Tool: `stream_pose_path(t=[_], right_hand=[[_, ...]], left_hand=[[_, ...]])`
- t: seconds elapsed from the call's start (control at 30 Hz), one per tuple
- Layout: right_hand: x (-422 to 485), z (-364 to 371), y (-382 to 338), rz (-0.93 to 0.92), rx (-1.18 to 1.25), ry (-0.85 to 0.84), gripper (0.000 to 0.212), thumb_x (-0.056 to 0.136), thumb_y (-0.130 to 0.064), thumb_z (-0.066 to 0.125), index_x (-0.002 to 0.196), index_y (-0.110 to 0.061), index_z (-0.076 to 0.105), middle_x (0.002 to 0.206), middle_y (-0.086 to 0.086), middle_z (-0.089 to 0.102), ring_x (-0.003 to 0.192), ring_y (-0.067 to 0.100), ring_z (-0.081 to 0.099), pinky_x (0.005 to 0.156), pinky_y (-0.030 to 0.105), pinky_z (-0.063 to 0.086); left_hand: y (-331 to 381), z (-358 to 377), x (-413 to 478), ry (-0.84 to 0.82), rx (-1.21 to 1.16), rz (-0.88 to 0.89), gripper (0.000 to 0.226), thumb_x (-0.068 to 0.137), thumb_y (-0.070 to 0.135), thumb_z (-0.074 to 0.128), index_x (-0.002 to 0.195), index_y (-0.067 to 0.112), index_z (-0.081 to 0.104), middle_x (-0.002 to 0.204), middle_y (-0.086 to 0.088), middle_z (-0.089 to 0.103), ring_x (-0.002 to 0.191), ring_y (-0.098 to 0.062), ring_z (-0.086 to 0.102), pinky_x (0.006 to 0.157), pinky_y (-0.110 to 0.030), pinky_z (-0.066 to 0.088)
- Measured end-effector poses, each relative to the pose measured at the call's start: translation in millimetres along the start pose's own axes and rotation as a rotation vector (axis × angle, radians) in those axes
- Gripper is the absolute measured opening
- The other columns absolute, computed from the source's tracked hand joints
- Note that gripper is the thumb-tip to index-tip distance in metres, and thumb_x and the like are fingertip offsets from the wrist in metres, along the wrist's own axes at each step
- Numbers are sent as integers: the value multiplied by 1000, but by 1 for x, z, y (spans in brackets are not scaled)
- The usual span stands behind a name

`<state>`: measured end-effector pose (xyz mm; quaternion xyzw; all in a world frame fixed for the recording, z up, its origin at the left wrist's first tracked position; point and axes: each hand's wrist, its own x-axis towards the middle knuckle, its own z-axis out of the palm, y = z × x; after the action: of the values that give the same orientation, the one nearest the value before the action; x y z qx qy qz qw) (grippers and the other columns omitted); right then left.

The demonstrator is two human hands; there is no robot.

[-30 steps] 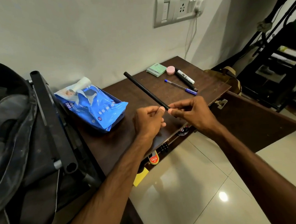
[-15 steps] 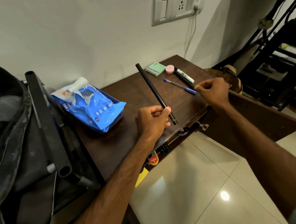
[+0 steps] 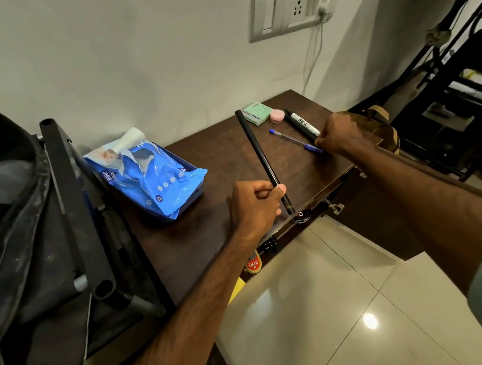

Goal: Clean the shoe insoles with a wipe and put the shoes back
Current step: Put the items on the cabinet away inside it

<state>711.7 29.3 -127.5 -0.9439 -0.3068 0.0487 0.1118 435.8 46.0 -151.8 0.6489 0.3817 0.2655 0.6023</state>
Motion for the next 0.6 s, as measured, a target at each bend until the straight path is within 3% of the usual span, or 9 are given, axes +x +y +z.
stream_pose_path(t=[0.1,0.17,0.33,0.43,0.6], right_hand=[[-2,-2,1,14,8,4,36,89,-16,78,119,1,66,113,20,68,99,33,67,84,46,61],[-8,-3,2,25,67,19,28,92,-15,74,115,-1,66,107,17,67,93,29,67,75,39,59],[-49,-10,15,-32,227,151,11,98,-13,65,101,-3,69,94,11,68,77,19,65,59,24,48],[-98,-7,30,-89,371,200,12,101,-17,62,104,-10,70,91,-2,65,75,6,62,61,17,45],[-197,29,66,-11,546,214,11,100,-20,63,107,-18,71,92,-13,63,82,-1,61,68,17,45]], left_hand=[[0,0,-2,-5,17,-1,33,87,19,78,65,34,59,57,12,67,70,-19,74,77,-44,63],[-1,-2,-2,-11,37,5,32,87,19,78,65,33,59,60,9,68,72,-20,74,79,-45,62],[3,-4,-7,-38,82,23,31,89,20,76,66,33,61,66,0,73,68,-20,74,73,-37,64],[10,6,-20,-132,140,-4,24,90,24,75,68,28,65,64,-2,73,57,-13,71,64,-28,62],[6,41,-57,-304,156,-126,24,89,18,76,68,20,64,65,-8,72,50,-12,67,60,-27,61]])
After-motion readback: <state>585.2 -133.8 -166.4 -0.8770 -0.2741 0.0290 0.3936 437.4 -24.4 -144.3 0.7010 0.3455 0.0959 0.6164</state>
